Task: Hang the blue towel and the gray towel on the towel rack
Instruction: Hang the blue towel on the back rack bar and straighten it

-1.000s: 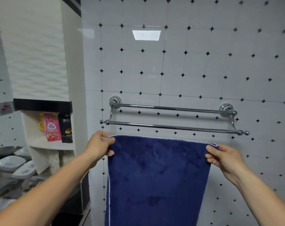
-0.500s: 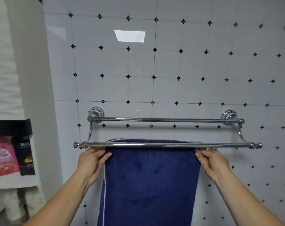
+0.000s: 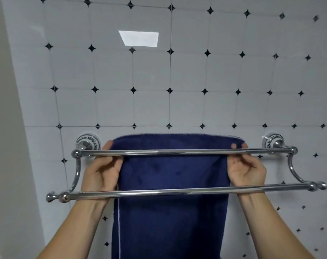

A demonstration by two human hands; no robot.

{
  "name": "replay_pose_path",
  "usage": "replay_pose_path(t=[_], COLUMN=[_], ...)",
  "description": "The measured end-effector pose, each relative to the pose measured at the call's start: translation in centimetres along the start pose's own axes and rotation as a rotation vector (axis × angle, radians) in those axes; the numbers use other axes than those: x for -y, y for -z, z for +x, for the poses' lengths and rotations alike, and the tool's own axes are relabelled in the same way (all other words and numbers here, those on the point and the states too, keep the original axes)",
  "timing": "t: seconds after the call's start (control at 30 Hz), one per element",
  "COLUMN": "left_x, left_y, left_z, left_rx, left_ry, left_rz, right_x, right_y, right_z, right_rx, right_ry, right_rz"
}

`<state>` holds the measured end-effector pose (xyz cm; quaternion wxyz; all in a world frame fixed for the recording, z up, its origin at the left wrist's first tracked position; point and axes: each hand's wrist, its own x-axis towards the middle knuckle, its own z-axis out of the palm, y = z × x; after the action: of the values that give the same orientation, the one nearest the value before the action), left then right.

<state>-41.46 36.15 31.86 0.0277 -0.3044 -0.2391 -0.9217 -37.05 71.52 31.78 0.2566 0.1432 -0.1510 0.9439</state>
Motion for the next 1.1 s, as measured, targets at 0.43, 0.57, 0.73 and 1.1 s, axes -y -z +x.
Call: replay_pose_path(t=[0.43, 0.57, 0.73, 1.1], left_x=[1.7, 1.7, 2.0, 3.0], left_y=[-3.5, -2.9, -2.0, -0.5], left_z=[1.5, 1.3, 0.9, 0.2], left_rx=[-0.078, -0.116, -0.075, -0.203], left_ry=[-0.228, -0.284, -0.285, -0.355], left_rz=[-0.25, -0.053, 0.074, 0.379], right_x=[0.3, 0.3, 0.0, 0.2], right_y=[-1.7, -0.9, -0.1, 1.4], right_z=[1.8, 1.7, 1.8, 0.4], right_rx=[0.315, 0.331, 0.29, 0.012], right_ry=[0.034, 0.089, 0.149, 0.328], right_rz=[-0.173, -0.25, -0.313, -0.78])
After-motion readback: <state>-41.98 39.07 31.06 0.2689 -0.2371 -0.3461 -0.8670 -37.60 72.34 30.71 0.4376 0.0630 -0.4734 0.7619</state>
